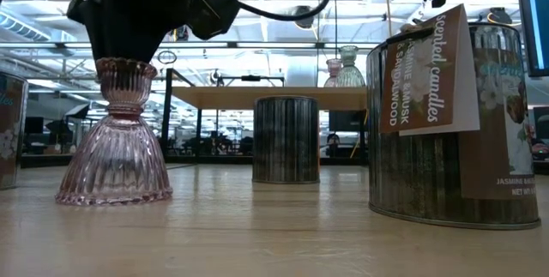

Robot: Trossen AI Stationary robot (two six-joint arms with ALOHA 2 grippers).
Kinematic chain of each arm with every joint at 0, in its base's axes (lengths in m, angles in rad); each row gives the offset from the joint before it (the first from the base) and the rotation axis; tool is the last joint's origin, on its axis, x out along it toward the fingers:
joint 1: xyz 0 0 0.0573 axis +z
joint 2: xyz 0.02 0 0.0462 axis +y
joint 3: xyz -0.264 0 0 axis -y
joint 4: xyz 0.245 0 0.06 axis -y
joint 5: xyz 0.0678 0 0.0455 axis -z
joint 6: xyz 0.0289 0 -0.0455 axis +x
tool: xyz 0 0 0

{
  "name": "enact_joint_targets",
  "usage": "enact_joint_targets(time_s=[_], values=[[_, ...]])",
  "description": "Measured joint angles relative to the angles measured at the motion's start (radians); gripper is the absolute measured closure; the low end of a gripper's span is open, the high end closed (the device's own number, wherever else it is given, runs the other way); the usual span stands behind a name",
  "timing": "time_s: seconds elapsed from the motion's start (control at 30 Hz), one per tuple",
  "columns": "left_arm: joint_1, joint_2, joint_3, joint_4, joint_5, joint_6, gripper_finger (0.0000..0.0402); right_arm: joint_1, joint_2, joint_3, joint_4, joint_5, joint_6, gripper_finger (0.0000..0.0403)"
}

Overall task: Pick & Place candle stick holders
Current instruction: Put the pink candle holder on the shelf

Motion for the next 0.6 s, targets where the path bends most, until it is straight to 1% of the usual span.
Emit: enact_joint_targets(time_s=[0.03, 0.3, 0.4, 0.6], values=[[0.001, -0.001, 0.001, 0.001, 0.0, 0.001, 0.0367, 0.0, 0.0, 0.0, 0.0, 0.0, 0.0, 0.014], [0.005, -0.019, -0.001, -0.012, 0.012, 0.017, 0.0368, 0.0, 0.0, 0.0, 0.0, 0.0, 0.0, 0.014], [0.009, -0.061, -0.004, -0.029, -0.006, 0.017, 0.0377, 0.0, 0.0, 0.0, 0.0, 0.0, 0.0, 0.014], [0.019, -0.19, -0.005, -0.018, -0.035, -0.002, 0.0377, 0.0, 0.0, 0.0, 0.0, -0.005, 0.004, 0.0141]])
